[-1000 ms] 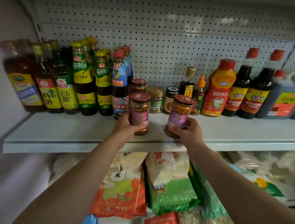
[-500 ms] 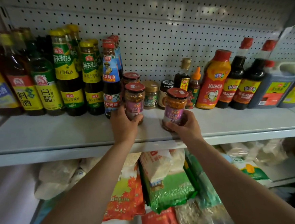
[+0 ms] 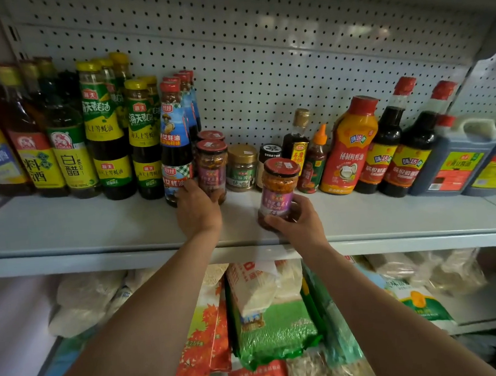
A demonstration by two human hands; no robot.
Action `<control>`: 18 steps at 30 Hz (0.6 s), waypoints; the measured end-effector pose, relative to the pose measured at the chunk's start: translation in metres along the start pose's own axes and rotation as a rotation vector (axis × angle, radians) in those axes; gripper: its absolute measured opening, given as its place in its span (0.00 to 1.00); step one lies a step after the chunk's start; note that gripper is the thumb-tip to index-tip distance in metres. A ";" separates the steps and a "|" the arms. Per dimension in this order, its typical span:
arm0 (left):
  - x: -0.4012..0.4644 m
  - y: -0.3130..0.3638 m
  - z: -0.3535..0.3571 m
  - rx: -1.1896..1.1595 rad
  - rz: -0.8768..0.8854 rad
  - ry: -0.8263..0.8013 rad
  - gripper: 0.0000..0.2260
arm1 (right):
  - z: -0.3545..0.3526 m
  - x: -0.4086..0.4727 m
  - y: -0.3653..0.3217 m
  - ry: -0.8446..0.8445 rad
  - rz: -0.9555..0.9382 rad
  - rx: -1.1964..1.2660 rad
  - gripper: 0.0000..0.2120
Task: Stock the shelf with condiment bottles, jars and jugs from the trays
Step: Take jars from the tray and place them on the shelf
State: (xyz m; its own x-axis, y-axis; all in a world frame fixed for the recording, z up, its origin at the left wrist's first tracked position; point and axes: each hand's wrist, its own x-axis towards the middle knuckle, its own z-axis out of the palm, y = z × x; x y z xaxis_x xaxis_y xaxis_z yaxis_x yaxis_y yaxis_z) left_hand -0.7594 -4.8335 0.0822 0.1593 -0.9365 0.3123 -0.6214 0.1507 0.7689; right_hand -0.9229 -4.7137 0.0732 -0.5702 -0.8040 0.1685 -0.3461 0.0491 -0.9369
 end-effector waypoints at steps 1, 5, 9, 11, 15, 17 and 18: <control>0.000 0.001 0.000 0.004 -0.006 0.003 0.23 | -0.001 0.000 0.000 -0.011 0.001 0.008 0.29; 0.001 0.000 -0.004 -0.070 -0.009 -0.014 0.22 | -0.004 -0.001 -0.003 -0.052 0.003 0.028 0.29; 0.004 0.009 -0.033 -0.292 0.162 -0.044 0.20 | -0.004 0.001 -0.007 -0.093 0.013 0.010 0.28; 0.002 0.025 -0.058 -0.381 0.265 -0.130 0.22 | -0.001 0.003 -0.010 -0.136 0.007 -0.028 0.29; -0.001 0.050 -0.092 -0.435 0.426 -0.419 0.26 | 0.019 0.004 -0.026 -0.256 -0.040 -0.077 0.28; 0.000 0.051 -0.099 -0.308 0.534 -0.472 0.26 | 0.034 0.005 -0.032 -0.296 -0.075 -0.079 0.29; 0.001 0.049 -0.101 -0.219 0.585 -0.468 0.25 | 0.042 0.006 -0.035 -0.321 -0.087 -0.067 0.29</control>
State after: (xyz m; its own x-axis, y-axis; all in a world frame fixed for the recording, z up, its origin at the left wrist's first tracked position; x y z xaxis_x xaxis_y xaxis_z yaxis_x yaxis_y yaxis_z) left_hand -0.7120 -4.7954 0.1767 -0.5182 -0.7144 0.4703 -0.3309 0.6745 0.6599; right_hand -0.8831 -4.7445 0.0940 -0.2761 -0.9520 0.1320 -0.4372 0.0021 -0.8993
